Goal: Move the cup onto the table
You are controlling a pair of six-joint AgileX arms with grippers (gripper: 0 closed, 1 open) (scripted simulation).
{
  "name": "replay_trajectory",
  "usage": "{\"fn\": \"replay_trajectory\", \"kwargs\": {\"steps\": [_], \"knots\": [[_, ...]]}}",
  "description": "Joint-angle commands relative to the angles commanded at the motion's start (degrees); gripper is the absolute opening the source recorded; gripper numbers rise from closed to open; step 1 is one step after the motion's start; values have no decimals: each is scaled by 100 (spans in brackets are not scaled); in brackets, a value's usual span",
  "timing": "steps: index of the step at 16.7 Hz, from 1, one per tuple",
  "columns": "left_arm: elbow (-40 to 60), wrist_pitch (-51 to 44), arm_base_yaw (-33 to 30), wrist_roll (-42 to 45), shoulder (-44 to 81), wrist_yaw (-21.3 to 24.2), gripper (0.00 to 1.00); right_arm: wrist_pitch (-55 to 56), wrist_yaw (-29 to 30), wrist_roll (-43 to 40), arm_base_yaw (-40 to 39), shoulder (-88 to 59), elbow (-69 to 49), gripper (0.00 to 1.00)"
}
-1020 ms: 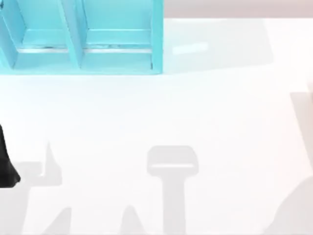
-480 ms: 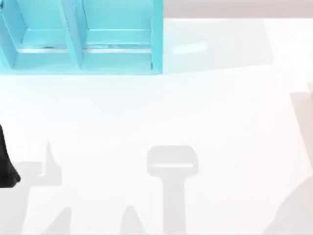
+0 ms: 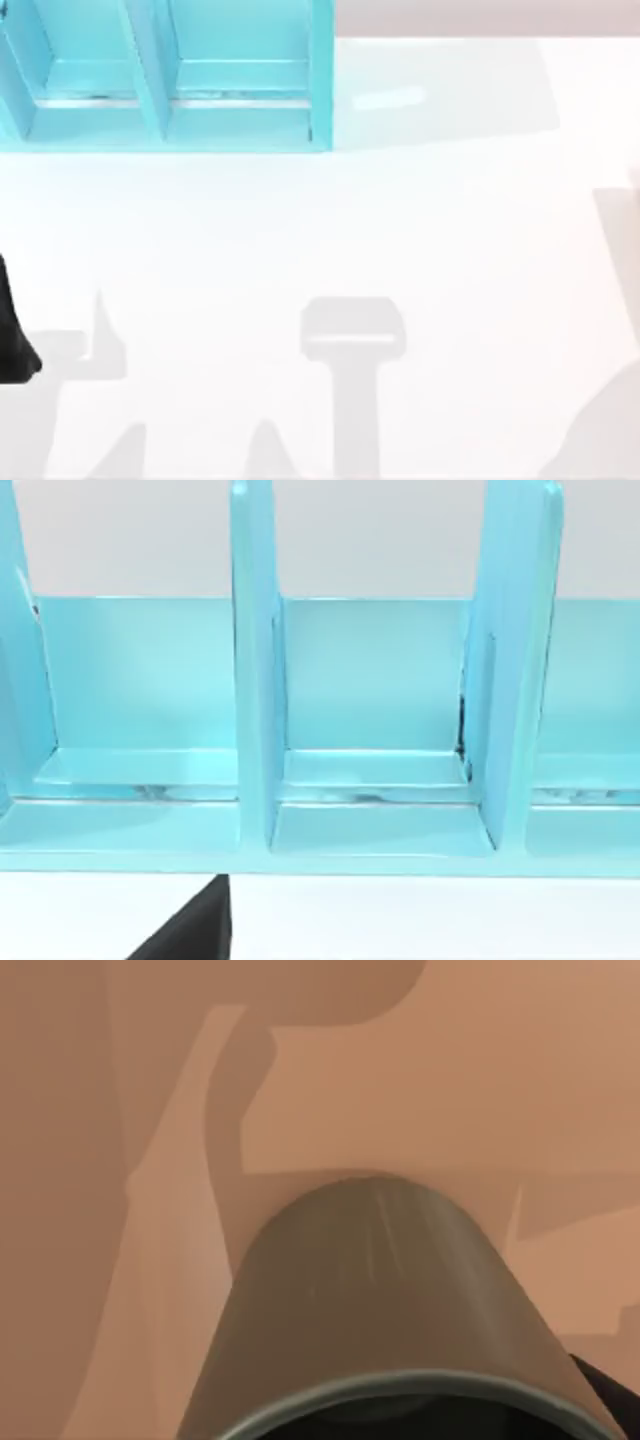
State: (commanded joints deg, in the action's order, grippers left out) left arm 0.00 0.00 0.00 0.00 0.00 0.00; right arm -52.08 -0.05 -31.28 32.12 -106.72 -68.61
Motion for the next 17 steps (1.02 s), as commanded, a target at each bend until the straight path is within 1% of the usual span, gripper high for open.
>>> {"fn": "replay_trajectory", "kwargs": {"steps": [6,8,14,17], "knots": [[0,0,0,0,0,0,100,-96,1,90,-81,67,-45,0],[0,0,0,0,0,0,100,-428,-1,357,-346,266,-172,0],[0,0,0,0,0,0,100,-1906,-1,1487,-1505,1191,-678,0],[0,0,0,0,0,0,100,-2092,-6,1670,-1688,1354,-749,0]]}}
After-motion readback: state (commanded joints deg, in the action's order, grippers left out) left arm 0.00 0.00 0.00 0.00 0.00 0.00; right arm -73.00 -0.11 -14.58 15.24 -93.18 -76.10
